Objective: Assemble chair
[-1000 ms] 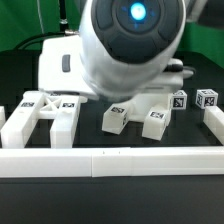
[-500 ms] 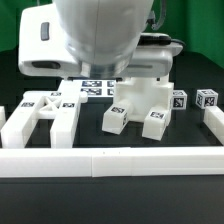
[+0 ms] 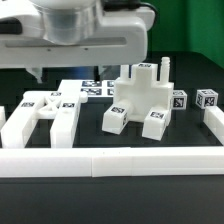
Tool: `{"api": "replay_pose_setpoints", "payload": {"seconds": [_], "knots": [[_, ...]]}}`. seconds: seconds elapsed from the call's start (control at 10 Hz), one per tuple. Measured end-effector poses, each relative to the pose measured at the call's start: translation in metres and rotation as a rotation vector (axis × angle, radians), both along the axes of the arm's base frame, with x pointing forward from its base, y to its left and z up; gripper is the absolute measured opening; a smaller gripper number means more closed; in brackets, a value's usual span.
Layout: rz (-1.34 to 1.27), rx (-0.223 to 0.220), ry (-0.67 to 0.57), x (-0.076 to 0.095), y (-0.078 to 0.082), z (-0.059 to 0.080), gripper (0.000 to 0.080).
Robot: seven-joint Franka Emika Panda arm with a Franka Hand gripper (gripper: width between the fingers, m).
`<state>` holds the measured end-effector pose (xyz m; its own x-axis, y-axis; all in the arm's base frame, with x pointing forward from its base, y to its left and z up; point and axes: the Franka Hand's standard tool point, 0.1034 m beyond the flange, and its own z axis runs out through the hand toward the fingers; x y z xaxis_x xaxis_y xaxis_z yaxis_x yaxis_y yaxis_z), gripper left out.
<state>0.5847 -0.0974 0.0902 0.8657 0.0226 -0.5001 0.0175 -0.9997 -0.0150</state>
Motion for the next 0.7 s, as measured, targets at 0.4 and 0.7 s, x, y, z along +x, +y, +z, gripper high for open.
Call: {"api": "replay_pose_setpoints", "payload": {"seconds": [0.4, 0.7], "knots": [[0.005, -0.027, -0.275, 0.009, -0.013, -0.003, 0.0649], [-0.07, -0.027, -0.442, 0.012, -0.006, -0.027, 0.0649]]}}
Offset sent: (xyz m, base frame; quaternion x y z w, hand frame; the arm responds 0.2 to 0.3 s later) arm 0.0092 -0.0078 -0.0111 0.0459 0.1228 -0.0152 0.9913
